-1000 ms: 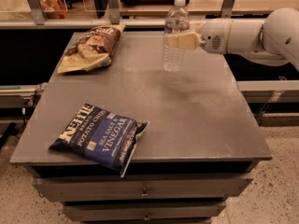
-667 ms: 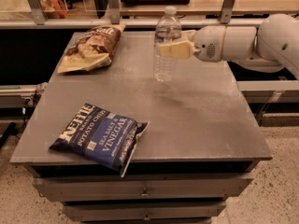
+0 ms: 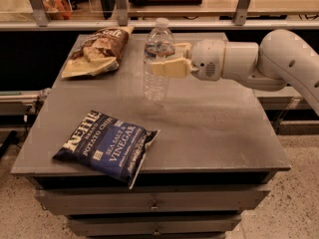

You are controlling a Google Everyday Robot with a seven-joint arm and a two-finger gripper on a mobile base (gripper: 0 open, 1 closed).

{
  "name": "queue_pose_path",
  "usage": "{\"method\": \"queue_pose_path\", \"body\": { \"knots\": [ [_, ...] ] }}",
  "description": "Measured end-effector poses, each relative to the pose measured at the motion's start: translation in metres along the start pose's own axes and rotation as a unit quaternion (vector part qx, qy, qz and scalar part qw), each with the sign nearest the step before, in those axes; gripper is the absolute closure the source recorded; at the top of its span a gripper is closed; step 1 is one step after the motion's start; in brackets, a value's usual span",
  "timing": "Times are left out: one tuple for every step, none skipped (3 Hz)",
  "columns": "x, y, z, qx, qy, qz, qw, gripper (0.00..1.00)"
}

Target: Move water bottle near blue chip bag

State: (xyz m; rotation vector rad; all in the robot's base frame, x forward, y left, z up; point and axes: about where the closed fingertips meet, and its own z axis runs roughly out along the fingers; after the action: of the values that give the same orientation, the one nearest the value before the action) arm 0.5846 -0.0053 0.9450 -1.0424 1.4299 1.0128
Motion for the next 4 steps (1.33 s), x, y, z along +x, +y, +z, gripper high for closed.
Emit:
{"method": "queue_pose_path", "body": {
  "knots": [
    [-0.001,0.017,0.011,-0.015,-0.018,-0.029,0.9993,1.0],
    [0.007,0.029,0.022,-0.026,-0.019,-0.055,0.998,1.0],
    [0.016,0.037,0.031,-0.037,-0.008,-0.067,0.997,1.0],
    [0.021,0.041,0.038,-0.05,0.006,-0.073,0.9961,1.0]
  ]
}}
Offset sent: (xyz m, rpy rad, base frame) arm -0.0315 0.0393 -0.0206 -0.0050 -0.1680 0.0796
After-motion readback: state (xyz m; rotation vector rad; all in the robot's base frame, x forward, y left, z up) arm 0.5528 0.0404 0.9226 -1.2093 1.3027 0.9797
